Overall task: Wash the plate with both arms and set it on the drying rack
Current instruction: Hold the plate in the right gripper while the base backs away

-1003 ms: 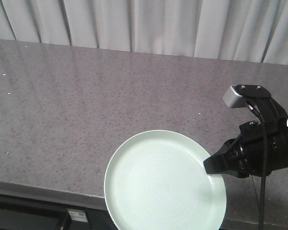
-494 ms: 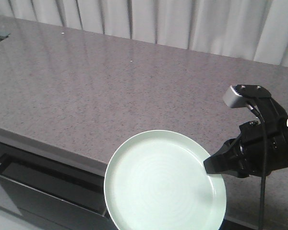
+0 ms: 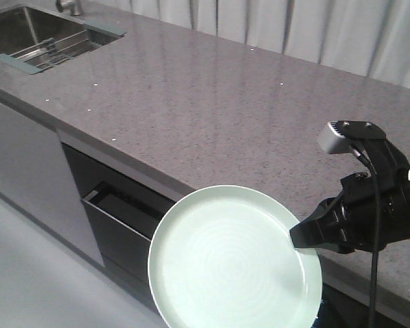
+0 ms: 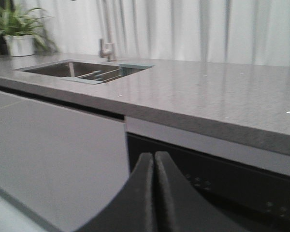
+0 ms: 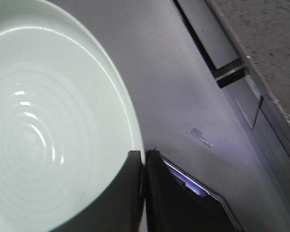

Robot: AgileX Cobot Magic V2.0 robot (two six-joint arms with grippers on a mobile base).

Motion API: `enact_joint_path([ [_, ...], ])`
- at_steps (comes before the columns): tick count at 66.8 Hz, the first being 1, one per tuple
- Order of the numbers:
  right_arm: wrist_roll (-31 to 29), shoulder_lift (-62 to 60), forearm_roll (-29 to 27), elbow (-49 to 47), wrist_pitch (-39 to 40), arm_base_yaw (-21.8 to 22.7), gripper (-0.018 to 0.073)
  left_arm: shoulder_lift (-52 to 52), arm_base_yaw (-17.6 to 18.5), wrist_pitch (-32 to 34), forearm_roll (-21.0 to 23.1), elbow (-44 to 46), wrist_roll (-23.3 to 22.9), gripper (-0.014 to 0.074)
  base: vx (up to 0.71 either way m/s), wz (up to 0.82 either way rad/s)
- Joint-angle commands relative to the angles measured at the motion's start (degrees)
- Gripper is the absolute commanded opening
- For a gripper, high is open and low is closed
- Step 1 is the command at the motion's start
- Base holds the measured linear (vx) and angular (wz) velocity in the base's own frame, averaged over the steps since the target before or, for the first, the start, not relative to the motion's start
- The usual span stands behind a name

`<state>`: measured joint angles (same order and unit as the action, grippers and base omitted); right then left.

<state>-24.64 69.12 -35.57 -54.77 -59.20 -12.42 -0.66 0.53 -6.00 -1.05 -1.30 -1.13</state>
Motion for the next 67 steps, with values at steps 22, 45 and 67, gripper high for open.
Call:
enact_joint_path([
  [22,-0.48,-1.51,-2.62,-1.47,0.97,-0.03,-0.0004,-0.75,0.49,4.41,0.54,1.52,-0.45,-0.0006,-0.10,0.50],
  [45,-0.48,-1.51,-2.62,-1.47,0.97,-0.03,-0.0004,-0.75,0.49,4.41,0.54,1.52,-0.45,-0.0006,-0.10,0.54],
  [67,-0.48,-1.51,-2.62,-1.47,0.97,-0.03,-0.0004,-0.75,0.49,4.41,0.54,1.52,-0.45,-0.0006,-0.11,0.55],
])
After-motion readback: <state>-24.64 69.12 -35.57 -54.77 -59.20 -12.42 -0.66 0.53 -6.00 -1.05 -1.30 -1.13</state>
